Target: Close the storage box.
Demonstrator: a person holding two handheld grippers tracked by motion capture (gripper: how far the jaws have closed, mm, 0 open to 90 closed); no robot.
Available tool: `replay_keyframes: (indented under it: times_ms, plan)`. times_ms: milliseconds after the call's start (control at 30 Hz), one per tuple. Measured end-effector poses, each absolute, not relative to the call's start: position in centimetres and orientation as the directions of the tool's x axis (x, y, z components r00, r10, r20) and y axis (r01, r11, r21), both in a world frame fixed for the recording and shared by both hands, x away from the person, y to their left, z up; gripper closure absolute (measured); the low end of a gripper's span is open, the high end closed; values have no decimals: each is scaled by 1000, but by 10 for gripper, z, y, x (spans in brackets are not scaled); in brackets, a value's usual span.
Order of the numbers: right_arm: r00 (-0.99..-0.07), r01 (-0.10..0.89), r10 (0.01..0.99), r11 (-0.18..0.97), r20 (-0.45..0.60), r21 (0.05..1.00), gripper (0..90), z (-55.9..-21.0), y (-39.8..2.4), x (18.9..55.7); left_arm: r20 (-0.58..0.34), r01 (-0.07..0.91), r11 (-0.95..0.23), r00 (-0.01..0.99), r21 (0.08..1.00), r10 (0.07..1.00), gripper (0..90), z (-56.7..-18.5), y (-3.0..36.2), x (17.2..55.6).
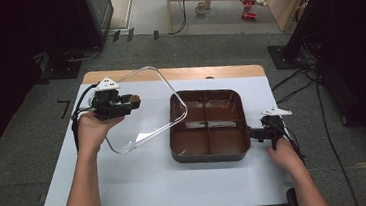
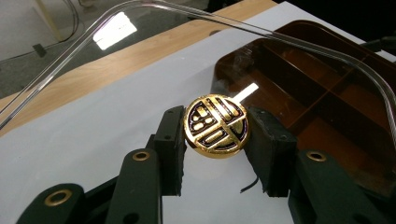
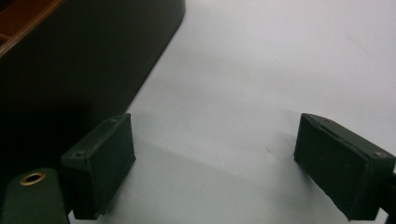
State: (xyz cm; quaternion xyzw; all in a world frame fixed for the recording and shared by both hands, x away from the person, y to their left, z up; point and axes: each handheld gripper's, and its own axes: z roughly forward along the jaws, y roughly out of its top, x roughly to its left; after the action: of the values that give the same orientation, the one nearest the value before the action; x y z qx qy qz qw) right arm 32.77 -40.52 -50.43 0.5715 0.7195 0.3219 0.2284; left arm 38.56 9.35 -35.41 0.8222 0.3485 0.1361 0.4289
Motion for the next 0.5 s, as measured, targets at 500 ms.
replay_keyframes:
  times_ms: [500]
  plan:
    - [-244,675,969,141,39,725,117,-504,-405,328,-64,377,-467,828,800,558,597,-358,32,394]
